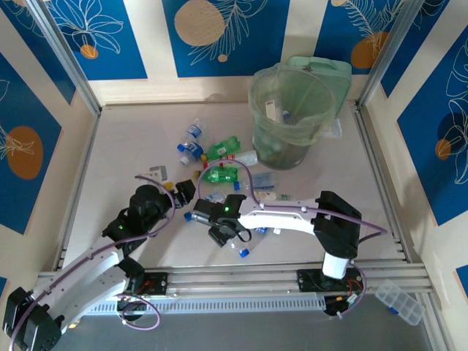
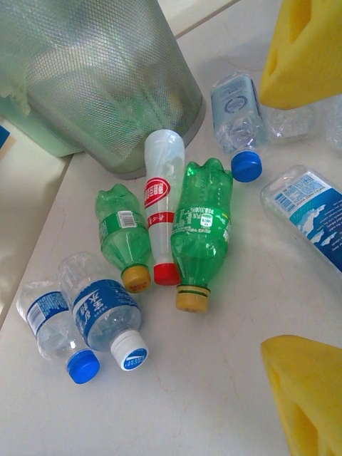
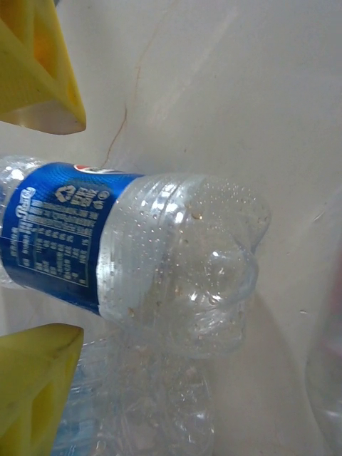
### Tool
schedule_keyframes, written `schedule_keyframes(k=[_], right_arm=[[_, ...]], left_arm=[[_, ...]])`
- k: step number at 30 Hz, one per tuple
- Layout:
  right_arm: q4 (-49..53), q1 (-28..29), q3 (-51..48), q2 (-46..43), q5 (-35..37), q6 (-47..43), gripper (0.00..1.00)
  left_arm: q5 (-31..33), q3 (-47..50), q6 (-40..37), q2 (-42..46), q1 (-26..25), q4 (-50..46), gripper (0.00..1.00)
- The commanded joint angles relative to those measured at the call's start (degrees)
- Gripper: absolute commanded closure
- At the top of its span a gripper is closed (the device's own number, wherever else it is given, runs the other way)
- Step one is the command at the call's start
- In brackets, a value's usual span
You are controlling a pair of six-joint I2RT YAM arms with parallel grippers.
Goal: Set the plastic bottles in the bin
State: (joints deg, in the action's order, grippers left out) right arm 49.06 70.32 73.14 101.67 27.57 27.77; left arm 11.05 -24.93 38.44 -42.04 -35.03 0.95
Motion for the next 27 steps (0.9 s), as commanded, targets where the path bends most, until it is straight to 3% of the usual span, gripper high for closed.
schedule_keyframes(k=[1,15,27], right_arm=[[-0.29,-0.69,-0.17,1.64,-3.15,0.81,0.28],[-5.98,-3.69,-3.0,4.76,-8.35,-1.13,0.33],[-8.03,-3.7,-3.84,3.27,-9.2,-1.9,0.47]], left_arm=[[0.81,-1.7,-1.21,1.04,-0.22,-0.73,0.17],[1.6,-1.58,-1.41,2.1,-0.22,-1.3,0.17],[1.75,-1.61,-1.48,1.88,-0.14,-1.23,0.17]])
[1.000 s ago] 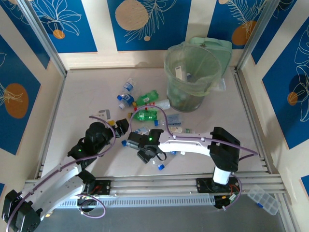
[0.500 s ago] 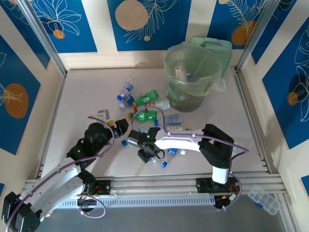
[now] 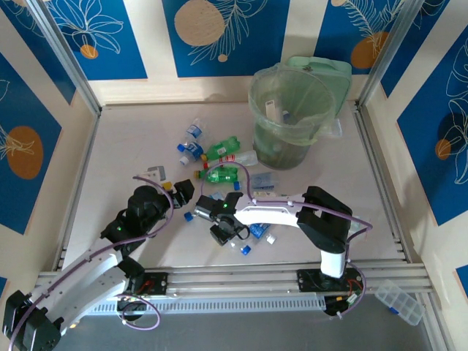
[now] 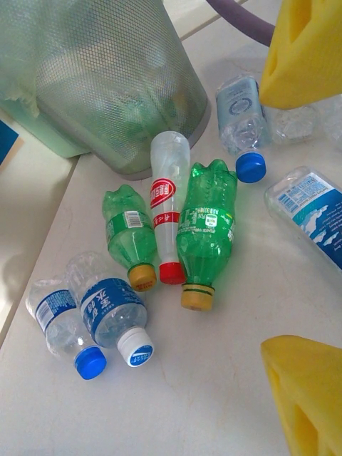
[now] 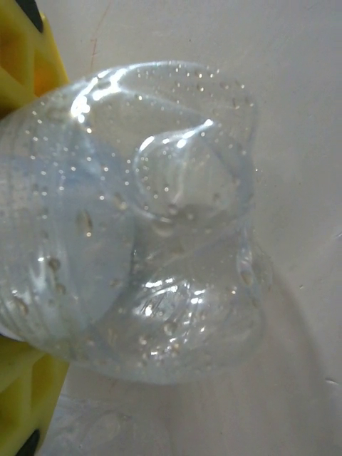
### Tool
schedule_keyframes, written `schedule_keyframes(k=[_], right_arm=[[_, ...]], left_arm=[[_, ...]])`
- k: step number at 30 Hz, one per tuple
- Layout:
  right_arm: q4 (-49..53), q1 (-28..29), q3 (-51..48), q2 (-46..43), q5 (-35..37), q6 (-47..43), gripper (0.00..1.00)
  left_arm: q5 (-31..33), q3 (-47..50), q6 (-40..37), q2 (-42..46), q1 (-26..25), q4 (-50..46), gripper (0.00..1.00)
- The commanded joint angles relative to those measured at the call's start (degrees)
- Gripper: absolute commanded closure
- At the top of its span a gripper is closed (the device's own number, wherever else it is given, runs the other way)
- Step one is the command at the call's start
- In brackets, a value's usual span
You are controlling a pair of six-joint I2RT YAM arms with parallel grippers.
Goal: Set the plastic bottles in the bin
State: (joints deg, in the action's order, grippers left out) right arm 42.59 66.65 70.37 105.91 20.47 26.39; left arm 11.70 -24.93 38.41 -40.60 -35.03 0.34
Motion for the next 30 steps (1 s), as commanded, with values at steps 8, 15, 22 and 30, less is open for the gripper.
schedule_keyframes(k=[8,15,22,30], right_arm=[[-4.87,0.31,-3.75,-6.86,-1.34,-2.21,0.51],[-6.11,0.78,-5.58,-12.94,-0.62,-3.43,0.52],[-6.0,0.54,-6.13,-23.86,2.74,-5.65,0.52],[-8.25,-4.46,-4.1,-34.79,8.71,-8.4,0.56]], left_arm=[[1.08,-1.62,-1.57,0.61,-0.22,-0.78,0.17],[0.99,-1.7,-1.76,0.94,-0.22,-0.87,0.18],[0.43,-1.7,-1.87,1.31,-0.22,-0.58,0.18],[-3.09,-2.15,-1.95,1.16,-0.23,0.64,0.19]])
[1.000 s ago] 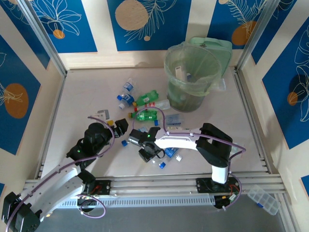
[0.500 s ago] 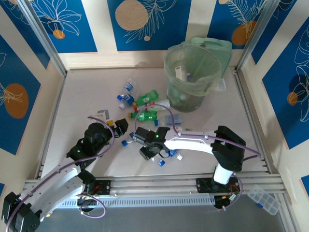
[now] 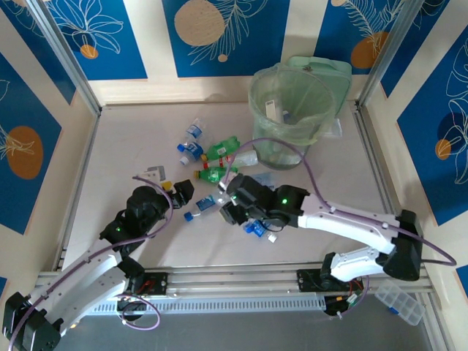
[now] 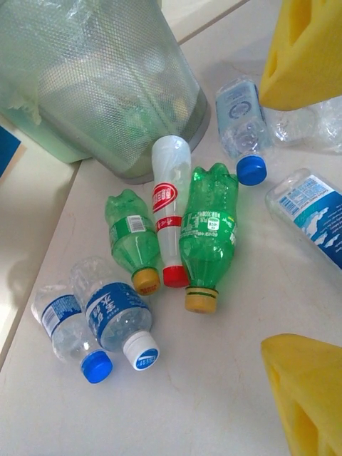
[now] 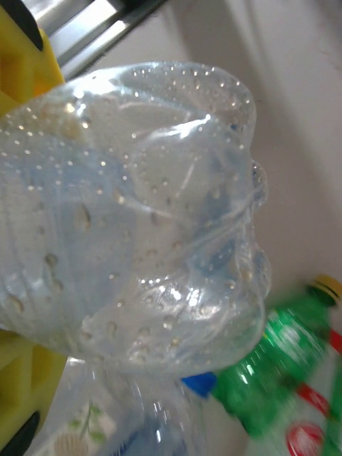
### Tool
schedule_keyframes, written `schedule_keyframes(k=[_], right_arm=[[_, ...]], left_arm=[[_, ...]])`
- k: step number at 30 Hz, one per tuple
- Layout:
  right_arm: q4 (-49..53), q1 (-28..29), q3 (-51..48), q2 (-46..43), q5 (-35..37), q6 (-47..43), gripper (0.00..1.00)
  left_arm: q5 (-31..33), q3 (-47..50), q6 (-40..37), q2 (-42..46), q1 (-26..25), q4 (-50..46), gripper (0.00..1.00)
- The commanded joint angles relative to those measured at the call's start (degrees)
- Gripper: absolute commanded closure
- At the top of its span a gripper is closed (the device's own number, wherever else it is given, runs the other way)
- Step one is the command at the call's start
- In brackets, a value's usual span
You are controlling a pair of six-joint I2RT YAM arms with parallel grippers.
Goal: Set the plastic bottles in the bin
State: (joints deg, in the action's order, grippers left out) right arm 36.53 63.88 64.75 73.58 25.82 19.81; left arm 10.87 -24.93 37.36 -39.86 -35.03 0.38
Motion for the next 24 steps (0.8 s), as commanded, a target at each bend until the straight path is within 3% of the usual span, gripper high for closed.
schedule_keyframes(k=[1,12,24], right_arm=[[-2.96,-2.57,1.8,-3.46,3.43,-2.12,0.56],[-5.58,-11.98,15.98,-3.82,7.2,-7.83,0.56],[3.25,-35.25,39.43,10.44,0.84,-6.98,0.55]], left_arm=[[-2.88,-2.34,-0.86,0.31,-0.3,0.59,0.19],[-4.11,-2.41,-0.49,0.24,-0.48,0.92,0.2],[-4.63,-2.36,-0.03,-0.5,-0.55,1.1,0.2]])
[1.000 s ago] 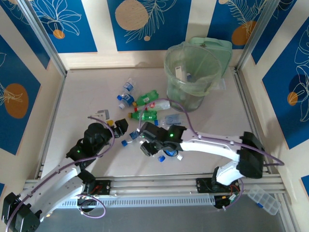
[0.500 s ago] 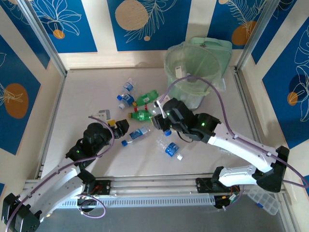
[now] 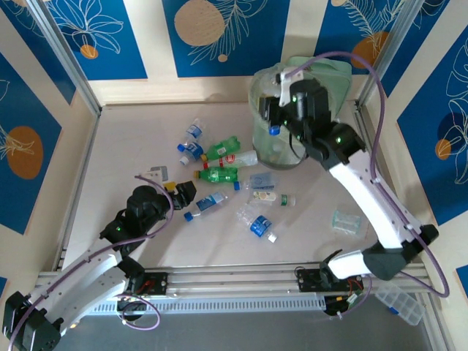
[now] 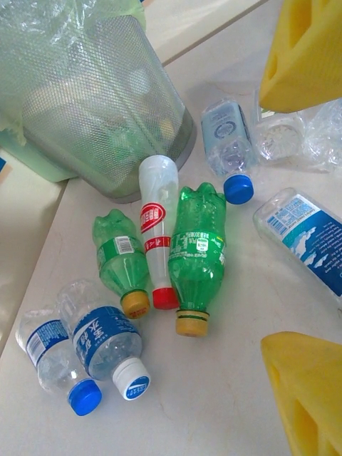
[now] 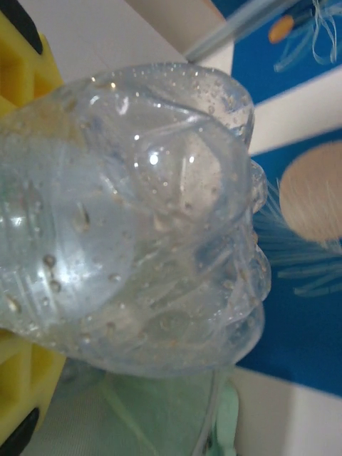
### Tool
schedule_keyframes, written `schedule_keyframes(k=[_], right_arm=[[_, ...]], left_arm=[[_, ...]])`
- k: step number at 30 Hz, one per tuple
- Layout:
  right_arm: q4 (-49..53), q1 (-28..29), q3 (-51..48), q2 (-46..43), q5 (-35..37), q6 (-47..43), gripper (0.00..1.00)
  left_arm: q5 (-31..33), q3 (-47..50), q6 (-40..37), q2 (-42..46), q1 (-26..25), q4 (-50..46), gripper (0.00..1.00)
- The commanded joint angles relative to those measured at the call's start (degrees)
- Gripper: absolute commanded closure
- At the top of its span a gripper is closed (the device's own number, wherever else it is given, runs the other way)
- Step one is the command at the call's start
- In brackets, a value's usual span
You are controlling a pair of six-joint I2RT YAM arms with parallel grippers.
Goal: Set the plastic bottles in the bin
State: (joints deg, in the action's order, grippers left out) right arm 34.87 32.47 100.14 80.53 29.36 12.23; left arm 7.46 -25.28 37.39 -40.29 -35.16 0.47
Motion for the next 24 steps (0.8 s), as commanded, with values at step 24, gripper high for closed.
schedule_keyframes(k=[24], right_arm=[[31.76,-16.98,39.88,41.81,1.78,-2.55,0.55]], left_arm=[[-1.57,-2.49,-0.61,-1.36,-0.39,0.94,0.2]])
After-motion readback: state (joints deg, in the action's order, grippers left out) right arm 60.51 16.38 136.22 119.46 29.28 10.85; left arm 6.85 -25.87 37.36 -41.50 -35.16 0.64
